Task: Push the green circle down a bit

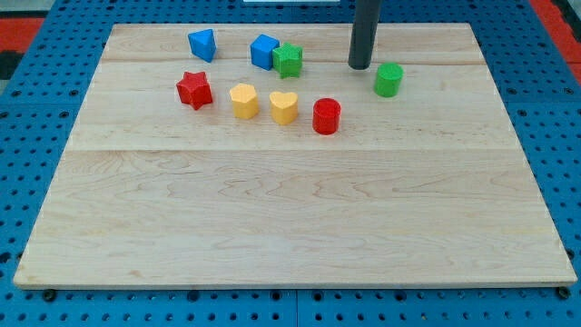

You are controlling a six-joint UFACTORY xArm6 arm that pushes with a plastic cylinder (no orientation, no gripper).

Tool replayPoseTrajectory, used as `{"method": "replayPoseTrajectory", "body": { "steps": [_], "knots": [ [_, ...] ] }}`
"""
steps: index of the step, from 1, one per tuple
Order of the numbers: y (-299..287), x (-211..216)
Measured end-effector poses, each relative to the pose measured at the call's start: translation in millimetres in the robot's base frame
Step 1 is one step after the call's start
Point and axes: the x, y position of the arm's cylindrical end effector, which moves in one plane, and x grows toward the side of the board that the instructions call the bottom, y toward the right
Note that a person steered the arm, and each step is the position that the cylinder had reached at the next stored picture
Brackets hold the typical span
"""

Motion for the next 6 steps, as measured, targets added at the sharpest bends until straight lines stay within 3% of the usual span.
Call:
{"method": "replayPoseTrajectory", "body": {
  "steps": [2, 4, 5, 6],
  "knots": [
    [32.1, 85.8],
    [28.8, 20.8],
    [67.3, 42.6],
    [68.7, 80.0]
  ]
}}
